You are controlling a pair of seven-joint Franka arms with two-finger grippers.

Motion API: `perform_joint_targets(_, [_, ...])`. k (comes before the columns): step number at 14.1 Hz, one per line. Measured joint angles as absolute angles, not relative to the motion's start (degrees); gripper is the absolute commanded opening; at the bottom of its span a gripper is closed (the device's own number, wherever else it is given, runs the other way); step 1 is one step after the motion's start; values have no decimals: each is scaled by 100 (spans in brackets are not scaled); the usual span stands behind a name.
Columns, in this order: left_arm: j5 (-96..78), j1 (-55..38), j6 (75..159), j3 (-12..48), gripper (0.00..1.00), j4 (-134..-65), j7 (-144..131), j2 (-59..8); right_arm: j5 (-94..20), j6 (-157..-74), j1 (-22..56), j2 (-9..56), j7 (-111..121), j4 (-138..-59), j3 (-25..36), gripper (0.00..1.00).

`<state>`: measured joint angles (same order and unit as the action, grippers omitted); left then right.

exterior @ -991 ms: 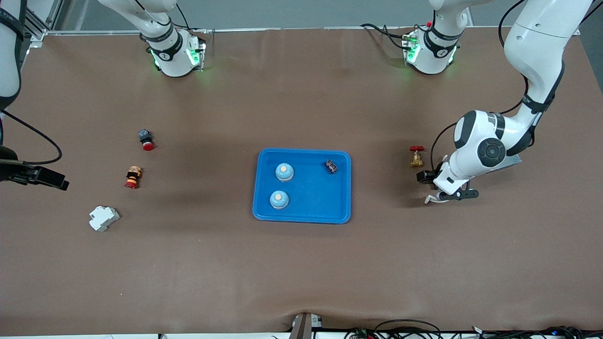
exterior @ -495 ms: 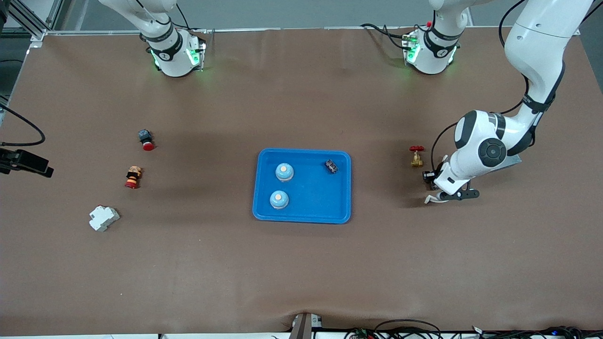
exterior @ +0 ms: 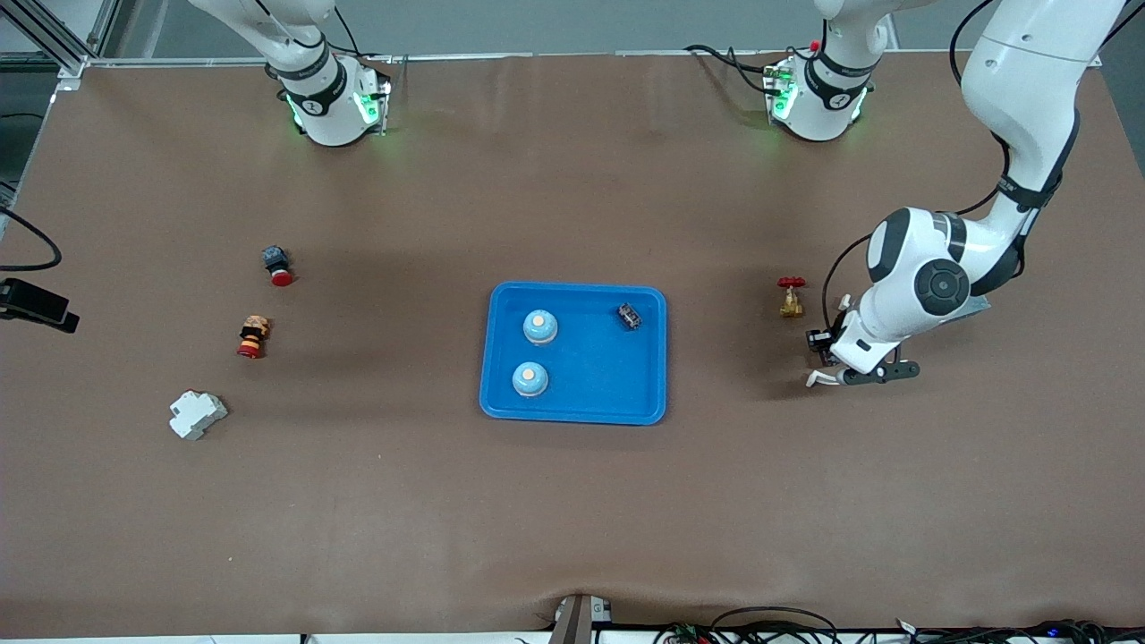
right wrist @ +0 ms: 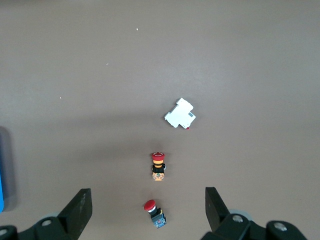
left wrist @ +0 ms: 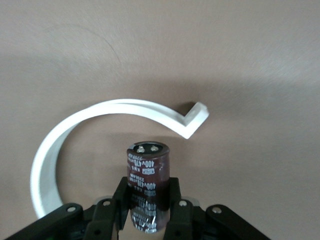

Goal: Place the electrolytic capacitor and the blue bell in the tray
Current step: 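Grasp the second capacitor with the left gripper while the right gripper withdraws, then carry the capacitor into the tray and release it with the left gripper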

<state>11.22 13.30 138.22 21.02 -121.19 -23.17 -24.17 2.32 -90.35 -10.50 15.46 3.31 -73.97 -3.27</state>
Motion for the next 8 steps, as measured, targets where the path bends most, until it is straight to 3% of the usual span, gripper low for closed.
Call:
perform_joint_targets(5, [1094, 1014, 11220, 2805, 3, -10203, -3666, -2223, 232, -9035, -1050, 1546, 351, -7410, -333, 100])
perform_joint_targets(8, [931, 390, 10935, 2831, 2, -9574, -4603, -2341, 232, -9035, -1051, 1546, 352, -7413, -332, 100])
